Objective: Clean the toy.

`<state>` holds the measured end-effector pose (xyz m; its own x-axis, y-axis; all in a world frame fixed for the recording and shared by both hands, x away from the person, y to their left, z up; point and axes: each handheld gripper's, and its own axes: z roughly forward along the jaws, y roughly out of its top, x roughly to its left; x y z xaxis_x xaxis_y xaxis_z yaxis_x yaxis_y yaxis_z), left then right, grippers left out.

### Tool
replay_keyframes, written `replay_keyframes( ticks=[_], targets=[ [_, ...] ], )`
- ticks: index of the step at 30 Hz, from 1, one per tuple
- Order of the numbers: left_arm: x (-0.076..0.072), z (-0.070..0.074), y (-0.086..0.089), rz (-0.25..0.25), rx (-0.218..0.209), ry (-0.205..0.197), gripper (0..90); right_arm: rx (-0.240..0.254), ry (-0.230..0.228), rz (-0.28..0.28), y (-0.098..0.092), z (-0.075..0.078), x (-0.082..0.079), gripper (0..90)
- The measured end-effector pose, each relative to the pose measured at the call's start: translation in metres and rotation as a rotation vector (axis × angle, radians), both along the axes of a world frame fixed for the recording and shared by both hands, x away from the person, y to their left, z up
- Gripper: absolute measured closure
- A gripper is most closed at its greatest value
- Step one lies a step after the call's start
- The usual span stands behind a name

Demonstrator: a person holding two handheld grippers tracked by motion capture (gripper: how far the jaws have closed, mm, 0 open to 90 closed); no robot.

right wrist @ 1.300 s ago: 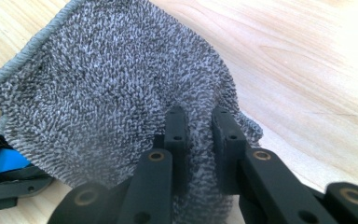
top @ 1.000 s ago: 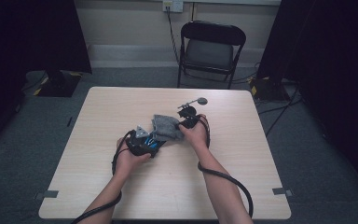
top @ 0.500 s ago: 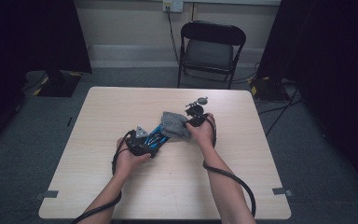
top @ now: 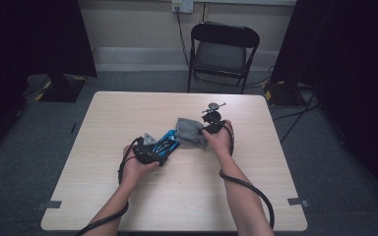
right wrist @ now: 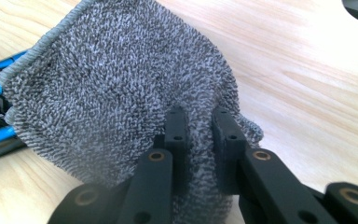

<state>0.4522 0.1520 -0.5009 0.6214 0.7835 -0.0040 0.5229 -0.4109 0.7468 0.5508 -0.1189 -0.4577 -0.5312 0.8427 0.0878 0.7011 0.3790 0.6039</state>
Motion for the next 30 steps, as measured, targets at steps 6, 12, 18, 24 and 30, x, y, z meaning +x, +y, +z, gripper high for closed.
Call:
replay_keyframes(
  ticks=[6, 12, 18, 24, 30],
  targets=[
    [0.0, 0.0, 0.0, 0.0, -0.001, 0.0, 24.3, 0.001, 0.004, -0.014, -0.012, -0.003, -0.004, 78.2],
    [0.0, 0.0, 0.0, 0.0, -0.002, 0.0, 24.3, 0.0, -0.004, -0.008, -0.018, -0.002, -0.009, 78.2],
    [0.0, 0.0, 0.0, -0.001, 0.0, 0.0, 24.2, -0.013, -0.011, -0.012, -0.025, -0.003, -0.015, 78.2],
    [0.0, 0.0, 0.0, 0.0, 0.001, 0.0, 24.0, -0.001, -0.015, -0.014, -0.032, -0.002, -0.02, 78.2],
    [-0.001, 0.001, 0.001, -0.014, -0.008, -0.036, 23.0, 0.022, -0.027, -0.008, -0.038, 0.002, -0.027, 78.1]
  ],
)
